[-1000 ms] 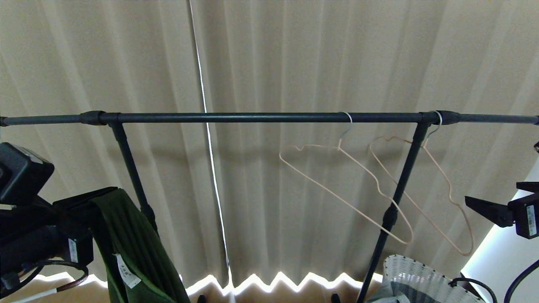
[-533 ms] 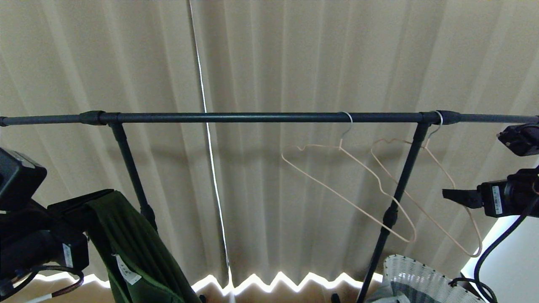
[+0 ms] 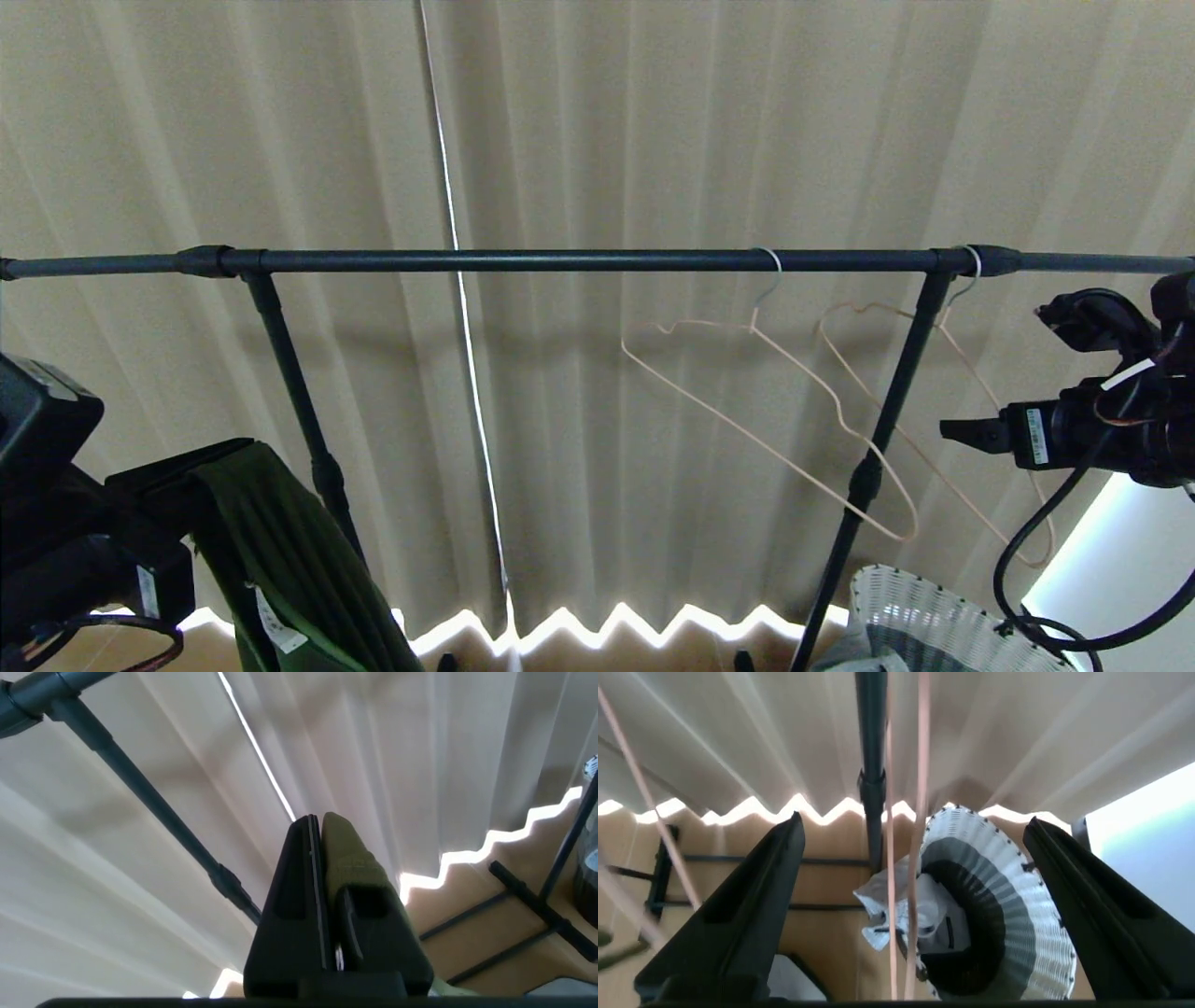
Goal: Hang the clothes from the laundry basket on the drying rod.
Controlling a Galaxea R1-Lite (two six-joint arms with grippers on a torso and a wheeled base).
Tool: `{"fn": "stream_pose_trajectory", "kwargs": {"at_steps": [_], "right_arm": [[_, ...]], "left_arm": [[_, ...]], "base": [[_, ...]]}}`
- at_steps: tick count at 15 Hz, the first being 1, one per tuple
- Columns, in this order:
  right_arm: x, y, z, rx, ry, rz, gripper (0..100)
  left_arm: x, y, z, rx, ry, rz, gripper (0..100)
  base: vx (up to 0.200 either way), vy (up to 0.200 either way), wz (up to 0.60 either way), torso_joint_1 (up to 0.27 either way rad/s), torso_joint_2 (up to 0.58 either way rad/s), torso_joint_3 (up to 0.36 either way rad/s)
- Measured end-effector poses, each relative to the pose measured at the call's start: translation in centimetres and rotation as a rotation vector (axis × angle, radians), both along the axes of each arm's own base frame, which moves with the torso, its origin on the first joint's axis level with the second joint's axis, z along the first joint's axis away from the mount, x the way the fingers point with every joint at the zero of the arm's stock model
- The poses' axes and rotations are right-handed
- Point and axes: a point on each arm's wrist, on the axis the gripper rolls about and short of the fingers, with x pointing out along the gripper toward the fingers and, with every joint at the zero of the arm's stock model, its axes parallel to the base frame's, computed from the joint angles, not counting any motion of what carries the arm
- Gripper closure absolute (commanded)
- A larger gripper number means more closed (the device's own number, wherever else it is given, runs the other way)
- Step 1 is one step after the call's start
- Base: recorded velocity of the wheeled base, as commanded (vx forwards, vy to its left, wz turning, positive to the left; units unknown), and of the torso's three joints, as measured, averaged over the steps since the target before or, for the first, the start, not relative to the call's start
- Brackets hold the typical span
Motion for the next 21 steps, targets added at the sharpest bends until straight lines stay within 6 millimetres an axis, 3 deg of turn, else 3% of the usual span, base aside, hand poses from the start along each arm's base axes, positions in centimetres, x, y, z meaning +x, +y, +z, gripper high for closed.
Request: {"fn": "stream_pose_trajectory", "kwargs": {"at_steps": [12, 13, 21], "right_arm": [[3.0, -0.4, -1.3, -0.033, 0.012, 0.013, 0], [3.2, -0.4, -1.5, -0.033, 0.018, 0.013, 100], [3.5, -0.7, -1.3, -0.033, 0.011, 0.001, 100]], "left_arm": [[-0.1, -0.1, -0.1, 0.0, 0.001, -0.012, 100], [-0.1, -0.1, -0.1, 0.0, 0.0, -0.012, 100], [-1.0, 0.2, 0.6, -0.01, -0.047, -0.011, 100]], "base": [[0.0, 0.0, 0.0, 0.0, 0.0, 0.0], [0.0, 0.0, 0.0, 0.0, 0.0, 0.0], [0.0, 0.0, 0.0, 0.0, 0.0, 0.0]]}}
